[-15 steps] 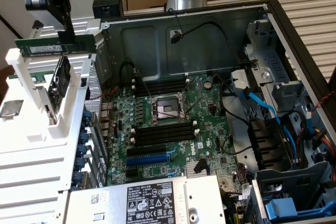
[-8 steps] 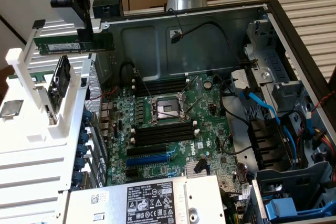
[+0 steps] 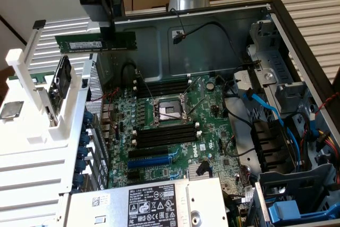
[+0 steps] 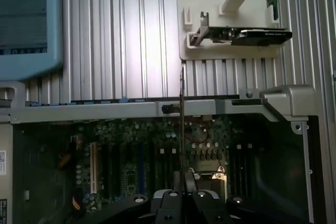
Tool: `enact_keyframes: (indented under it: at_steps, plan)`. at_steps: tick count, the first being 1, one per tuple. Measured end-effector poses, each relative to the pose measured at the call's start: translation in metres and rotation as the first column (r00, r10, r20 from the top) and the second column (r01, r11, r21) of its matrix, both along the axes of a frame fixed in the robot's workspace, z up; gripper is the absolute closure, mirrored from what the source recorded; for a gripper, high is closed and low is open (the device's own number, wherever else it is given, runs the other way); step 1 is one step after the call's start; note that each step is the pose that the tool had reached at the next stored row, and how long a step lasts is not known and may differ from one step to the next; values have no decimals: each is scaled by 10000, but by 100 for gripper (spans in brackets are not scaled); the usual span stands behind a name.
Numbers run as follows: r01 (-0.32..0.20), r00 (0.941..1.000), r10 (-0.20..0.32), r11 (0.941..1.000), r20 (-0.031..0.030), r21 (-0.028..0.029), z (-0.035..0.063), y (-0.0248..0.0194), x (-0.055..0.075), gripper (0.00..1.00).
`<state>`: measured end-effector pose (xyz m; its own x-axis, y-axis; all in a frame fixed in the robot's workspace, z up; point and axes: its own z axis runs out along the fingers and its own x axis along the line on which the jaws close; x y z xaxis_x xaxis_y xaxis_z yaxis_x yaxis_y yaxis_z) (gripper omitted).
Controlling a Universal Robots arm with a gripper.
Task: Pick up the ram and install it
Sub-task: 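Pick up the ram and move it above insertion slot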
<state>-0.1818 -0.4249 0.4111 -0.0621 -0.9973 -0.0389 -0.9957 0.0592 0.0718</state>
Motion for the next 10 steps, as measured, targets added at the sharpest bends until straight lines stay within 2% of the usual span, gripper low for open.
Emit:
enact_keyframes:
  at_steps: [5,6,10]
  plan:
    - [0,10000,0,10000,-15,0,-40,-11,226,88]
    - [1,10000,-1,10000,-18,0,-66,-16,317,88]
    - [0,10000,0,10000,-22,-1,-135,-25,504,88]
